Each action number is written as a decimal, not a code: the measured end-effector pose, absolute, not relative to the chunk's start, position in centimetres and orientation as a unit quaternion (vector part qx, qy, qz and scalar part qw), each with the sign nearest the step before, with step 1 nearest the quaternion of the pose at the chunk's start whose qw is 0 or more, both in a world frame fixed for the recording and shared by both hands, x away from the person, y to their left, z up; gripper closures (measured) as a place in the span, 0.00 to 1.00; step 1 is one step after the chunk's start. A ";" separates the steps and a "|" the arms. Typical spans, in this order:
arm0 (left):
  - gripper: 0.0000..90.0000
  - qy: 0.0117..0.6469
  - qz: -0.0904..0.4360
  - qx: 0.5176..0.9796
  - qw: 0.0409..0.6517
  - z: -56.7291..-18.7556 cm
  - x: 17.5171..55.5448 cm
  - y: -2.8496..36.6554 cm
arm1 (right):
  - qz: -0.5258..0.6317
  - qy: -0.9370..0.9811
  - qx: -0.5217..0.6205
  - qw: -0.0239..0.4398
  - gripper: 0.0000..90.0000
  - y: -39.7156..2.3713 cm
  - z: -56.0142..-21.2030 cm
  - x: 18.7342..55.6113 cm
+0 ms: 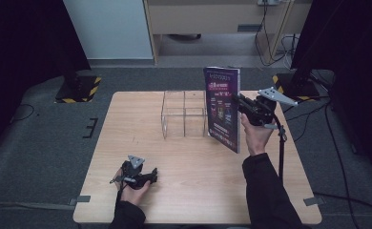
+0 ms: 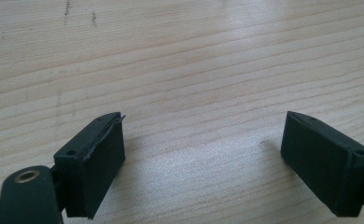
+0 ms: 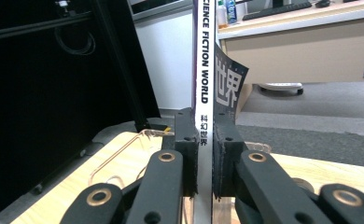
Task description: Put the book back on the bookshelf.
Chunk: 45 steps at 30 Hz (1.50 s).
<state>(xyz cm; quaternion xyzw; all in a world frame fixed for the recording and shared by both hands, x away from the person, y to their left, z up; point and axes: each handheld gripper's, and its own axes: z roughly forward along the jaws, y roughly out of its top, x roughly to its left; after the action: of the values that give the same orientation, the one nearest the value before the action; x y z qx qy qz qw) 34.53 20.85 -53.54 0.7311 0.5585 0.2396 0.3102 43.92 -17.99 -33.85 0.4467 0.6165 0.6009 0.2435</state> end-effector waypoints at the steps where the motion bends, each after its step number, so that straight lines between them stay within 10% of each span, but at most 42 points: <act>1: 0.14 0.558 0.240 0.731 0.310 -53.5 34.5 20.8 | 0.599 0.616 0.448 0.247 0.93 -17.9 -34.0 44.1; 45: 0.14 0.559 0.239 0.731 0.310 -53.5 34.5 20.8 | 0.547 0.648 0.463 0.257 0.92 -18.2 -38.2 42.4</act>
<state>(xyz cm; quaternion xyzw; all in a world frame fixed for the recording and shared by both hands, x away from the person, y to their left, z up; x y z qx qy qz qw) 34.53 20.83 -53.54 0.7311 0.5586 0.2393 0.3103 42.35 -18.24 -38.18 0.4628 0.6482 0.5475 0.2567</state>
